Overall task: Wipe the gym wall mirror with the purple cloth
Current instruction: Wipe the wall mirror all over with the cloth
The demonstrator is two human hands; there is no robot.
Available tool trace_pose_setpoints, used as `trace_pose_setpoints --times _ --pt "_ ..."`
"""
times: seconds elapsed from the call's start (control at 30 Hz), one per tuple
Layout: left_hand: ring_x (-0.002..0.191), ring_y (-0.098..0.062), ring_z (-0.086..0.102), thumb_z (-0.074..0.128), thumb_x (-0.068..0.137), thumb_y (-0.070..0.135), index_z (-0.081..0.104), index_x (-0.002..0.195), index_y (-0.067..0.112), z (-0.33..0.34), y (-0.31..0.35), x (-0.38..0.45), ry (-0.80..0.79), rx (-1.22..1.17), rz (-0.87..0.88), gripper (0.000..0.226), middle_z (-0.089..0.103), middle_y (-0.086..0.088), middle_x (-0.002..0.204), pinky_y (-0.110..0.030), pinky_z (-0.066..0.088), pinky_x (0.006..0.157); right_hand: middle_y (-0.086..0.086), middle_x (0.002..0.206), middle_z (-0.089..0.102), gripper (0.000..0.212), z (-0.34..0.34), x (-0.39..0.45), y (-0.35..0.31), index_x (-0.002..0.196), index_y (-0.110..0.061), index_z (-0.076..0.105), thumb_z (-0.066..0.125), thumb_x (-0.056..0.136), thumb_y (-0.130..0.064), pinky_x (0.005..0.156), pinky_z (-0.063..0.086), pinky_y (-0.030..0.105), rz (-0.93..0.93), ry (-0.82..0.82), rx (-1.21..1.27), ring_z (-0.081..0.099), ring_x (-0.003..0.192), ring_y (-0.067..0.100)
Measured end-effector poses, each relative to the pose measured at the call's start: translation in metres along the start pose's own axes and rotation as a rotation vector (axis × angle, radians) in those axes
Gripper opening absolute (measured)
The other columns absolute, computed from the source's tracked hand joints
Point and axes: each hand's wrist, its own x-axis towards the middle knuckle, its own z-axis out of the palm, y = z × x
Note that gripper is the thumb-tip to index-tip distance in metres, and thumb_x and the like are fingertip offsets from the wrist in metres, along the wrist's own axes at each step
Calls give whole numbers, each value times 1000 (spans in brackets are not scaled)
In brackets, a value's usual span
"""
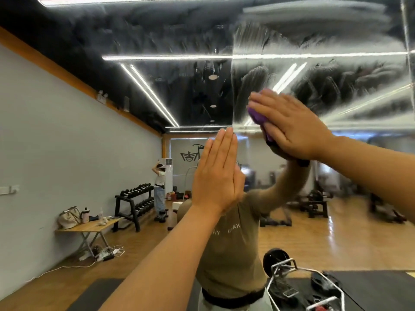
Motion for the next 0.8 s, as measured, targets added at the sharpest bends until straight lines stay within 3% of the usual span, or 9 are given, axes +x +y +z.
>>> trace_pose_setpoints --times 0.07,0.17,0.27,0.4,0.67,0.73,0.8 --pt "148 -32 31 35 97 21 40 148 -6 -1 0 1 12 2 4 58 37 -22 157 -38 13 125 5 161 35 53 9 0 -14 154 -15 39 33 103 -29 125 9 34 160 143 8 25 152 23" --pt "148 -33 31 34 97 20 40 148 -7 -1 0 1 22 15 12 58 37 -22 157 -37 12 126 9 161 35 54 21 -25 -50 154 -11 38 34 103 -29 126 9 38 217 178 50 24 152 25" --pt "150 -31 29 33 99 22 38 150 -6 -1 0 1 12 4 3 57 35 -21 158 -37 12 126 9 164 29 55 30 -82 -81 155 -12 36 35 104 -31 126 14 46 31 41 -7 22 153 27" --pt "150 -31 28 35 101 24 38 150 -5 0 0 1 9 32 -4 57 34 -21 159 -37 11 126 2 167 21 60 34 -150 -103 159 -18 26 39 103 -33 124 16 46 -200 -150 -80 20 154 25" --pt "153 -29 19 40 100 44 30 155 -2 2 -1 0 -47 161 23 72 25 -18 164 -35 6 127 -2 167 23 57 23 -128 -58 159 -21 28 32 104 -33 125 13 42 -525 -297 -62 18 154 16" --pt "153 -29 18 37 101 49 28 155 -3 3 -2 0 -49 180 25 75 24 -18 164 -34 4 127 0 166 25 54 18 -108 -42 158 -20 31 28 106 -34 126 11 41 -557 -289 -37 19 154 16" --pt "153 -29 18 33 102 52 28 155 -3 4 -2 0 -49 195 23 77 23 -18 164 -34 3 127 3 163 29 54 9 -80 -21 156 -18 35 31 104 -33 127 8 38 -425 -229 -37 20 154 19"
